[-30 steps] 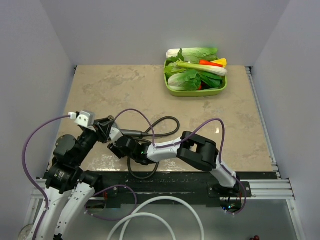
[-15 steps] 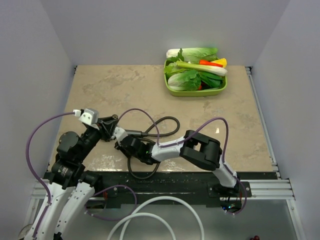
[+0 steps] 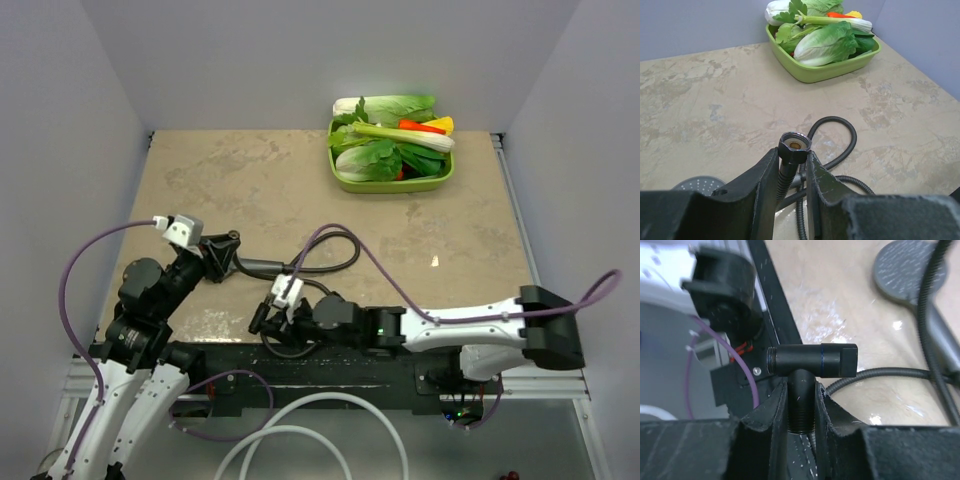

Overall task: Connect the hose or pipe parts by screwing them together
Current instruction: Pick up the adaptor from the center of the board, then place the adaptor at the center of the board.

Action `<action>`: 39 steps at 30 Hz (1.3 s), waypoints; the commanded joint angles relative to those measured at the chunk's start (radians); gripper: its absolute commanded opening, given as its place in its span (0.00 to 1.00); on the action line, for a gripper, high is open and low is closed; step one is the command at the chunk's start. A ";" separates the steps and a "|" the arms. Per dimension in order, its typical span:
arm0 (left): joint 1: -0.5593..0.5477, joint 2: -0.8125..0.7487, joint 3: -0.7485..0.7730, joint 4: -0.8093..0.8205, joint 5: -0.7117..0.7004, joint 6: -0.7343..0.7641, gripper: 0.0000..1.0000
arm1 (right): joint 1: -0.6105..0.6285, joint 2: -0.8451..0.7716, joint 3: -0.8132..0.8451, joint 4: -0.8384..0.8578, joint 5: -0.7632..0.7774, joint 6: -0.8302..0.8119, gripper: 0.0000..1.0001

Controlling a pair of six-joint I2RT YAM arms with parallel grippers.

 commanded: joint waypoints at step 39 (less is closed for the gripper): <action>0.007 0.031 0.318 -0.379 0.525 0.324 0.00 | -0.354 -0.184 -0.154 -0.703 0.396 0.902 0.94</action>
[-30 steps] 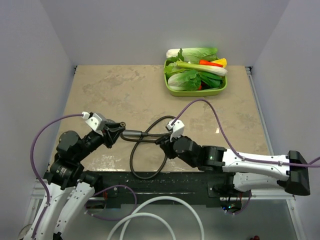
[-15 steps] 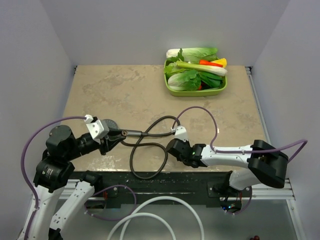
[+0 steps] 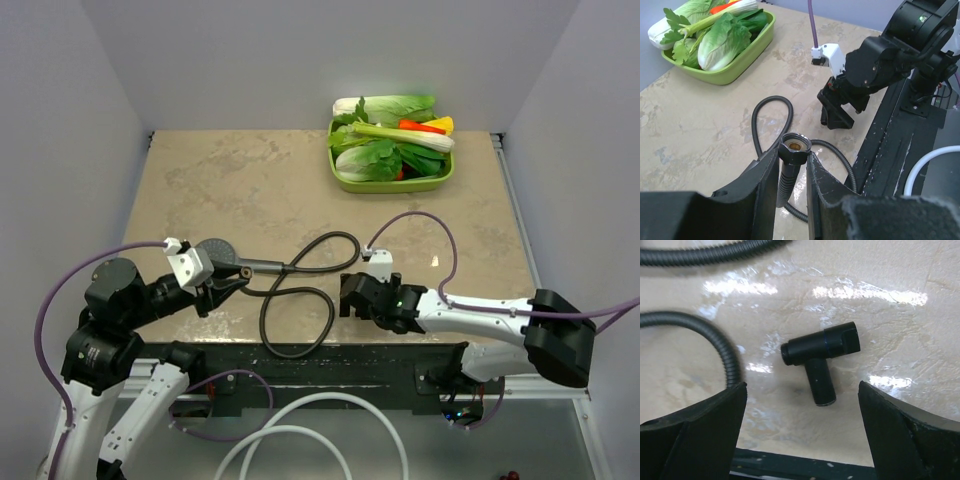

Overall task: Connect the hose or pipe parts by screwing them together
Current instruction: Place the adaptor at the center of the board, then pick up the adaptor from the center of the board.

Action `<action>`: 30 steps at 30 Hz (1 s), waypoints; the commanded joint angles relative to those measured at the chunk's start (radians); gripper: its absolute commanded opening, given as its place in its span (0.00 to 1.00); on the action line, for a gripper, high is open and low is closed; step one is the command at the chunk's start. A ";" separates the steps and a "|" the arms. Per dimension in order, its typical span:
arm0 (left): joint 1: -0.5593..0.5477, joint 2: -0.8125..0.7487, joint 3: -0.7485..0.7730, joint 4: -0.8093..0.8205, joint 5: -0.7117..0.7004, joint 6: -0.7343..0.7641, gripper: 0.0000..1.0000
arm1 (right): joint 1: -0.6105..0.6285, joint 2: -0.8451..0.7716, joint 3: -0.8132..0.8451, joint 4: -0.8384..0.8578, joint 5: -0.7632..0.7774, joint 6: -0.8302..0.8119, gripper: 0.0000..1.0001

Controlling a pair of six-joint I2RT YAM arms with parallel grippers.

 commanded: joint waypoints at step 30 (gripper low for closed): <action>0.005 -0.003 -0.032 0.044 0.173 0.027 0.00 | -0.227 0.323 0.248 -0.032 -0.088 0.274 0.52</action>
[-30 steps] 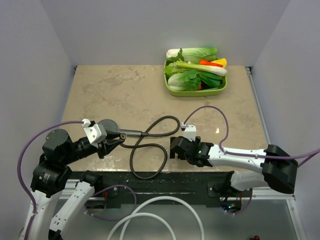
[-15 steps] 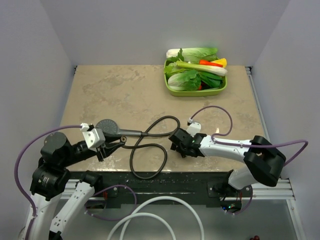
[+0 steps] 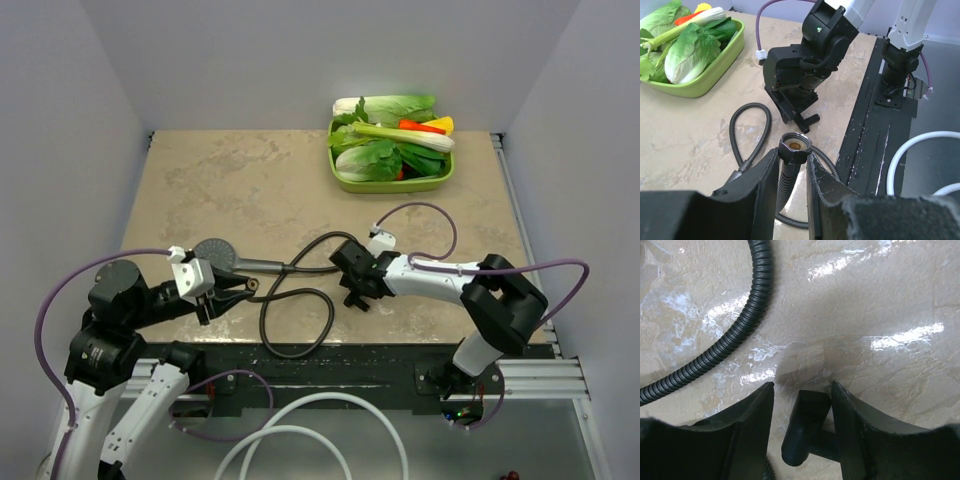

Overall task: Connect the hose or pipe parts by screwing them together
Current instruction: Pick up the adaptor from the center of the board.

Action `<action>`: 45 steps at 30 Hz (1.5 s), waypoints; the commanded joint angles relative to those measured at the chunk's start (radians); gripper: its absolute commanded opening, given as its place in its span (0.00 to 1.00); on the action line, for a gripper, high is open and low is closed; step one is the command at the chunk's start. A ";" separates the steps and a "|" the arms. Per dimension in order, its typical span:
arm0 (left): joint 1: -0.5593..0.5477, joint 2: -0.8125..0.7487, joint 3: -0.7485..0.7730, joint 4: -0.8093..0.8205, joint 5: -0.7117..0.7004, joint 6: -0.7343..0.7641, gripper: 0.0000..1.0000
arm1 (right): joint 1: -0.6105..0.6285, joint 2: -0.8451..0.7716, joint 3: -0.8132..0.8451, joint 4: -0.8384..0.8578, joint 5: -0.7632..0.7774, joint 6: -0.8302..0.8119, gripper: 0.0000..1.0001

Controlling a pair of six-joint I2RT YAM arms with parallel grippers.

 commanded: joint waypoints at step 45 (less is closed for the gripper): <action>0.004 0.111 -0.285 0.981 0.211 -0.509 0.00 | 0.072 -0.608 0.241 0.702 -0.458 -1.072 0.00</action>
